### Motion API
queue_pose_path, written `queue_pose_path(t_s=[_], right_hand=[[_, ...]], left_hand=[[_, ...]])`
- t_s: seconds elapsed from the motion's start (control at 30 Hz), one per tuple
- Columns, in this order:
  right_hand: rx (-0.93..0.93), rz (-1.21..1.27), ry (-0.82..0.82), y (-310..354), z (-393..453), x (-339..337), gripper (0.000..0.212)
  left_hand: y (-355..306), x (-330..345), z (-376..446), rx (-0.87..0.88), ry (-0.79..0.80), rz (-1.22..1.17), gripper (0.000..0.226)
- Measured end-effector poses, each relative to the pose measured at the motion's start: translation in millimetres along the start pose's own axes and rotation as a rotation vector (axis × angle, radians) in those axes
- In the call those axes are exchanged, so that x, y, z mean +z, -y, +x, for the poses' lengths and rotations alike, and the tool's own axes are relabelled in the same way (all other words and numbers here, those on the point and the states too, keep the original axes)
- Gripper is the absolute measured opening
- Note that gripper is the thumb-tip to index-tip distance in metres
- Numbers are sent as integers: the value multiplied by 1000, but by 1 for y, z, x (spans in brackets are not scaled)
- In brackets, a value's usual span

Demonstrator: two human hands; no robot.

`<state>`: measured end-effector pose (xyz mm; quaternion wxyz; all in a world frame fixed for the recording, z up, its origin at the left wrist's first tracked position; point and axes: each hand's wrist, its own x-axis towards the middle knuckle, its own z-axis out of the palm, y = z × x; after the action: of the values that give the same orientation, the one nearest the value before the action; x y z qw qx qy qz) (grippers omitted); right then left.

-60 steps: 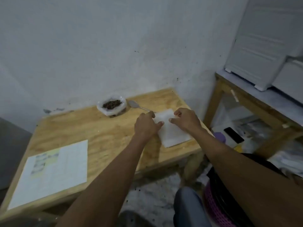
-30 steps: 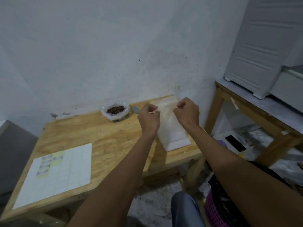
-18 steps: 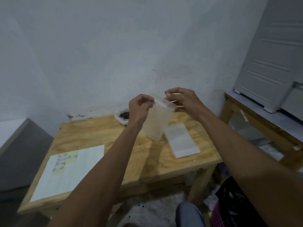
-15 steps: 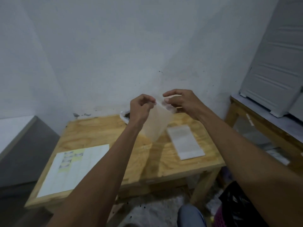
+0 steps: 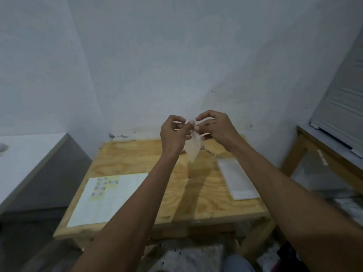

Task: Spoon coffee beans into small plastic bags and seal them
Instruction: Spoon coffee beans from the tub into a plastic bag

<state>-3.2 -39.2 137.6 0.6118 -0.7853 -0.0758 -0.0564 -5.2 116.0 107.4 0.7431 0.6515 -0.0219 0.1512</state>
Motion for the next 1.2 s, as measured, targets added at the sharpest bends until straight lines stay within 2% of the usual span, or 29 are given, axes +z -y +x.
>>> queue_pose_path(t_s=[0.13,0.33,0.47,0.6,0.83,0.97,1.07,1.2], right_hand=[[-2,-7,15,-3,2,7,19],[-30,-39,-68,-9,3,17,13],[-106,-179,-122,-13,1,28,13],[-134,-252,-55,-15,-3,31,16],[-191,-369,-92,-13,0,35,16],[-203,-447,-65,-15,1,35,22],[-164,-448,-23,-12,0,34,31],[-139,-477,-37,-12,1,35,36]], left_hand=[[-6,-8,-3,-84,63,-127,24],[-2,-16,0,2,82,24,12],[-2,-12,2,-9,3,104,14],[2,-12,8,-41,-61,127,16],[-1,-14,4,-133,10,87,16],[-5,-14,4,-138,-10,111,21],[-3,-15,5,-109,-10,187,26],[2,-15,6,39,15,389,31]])
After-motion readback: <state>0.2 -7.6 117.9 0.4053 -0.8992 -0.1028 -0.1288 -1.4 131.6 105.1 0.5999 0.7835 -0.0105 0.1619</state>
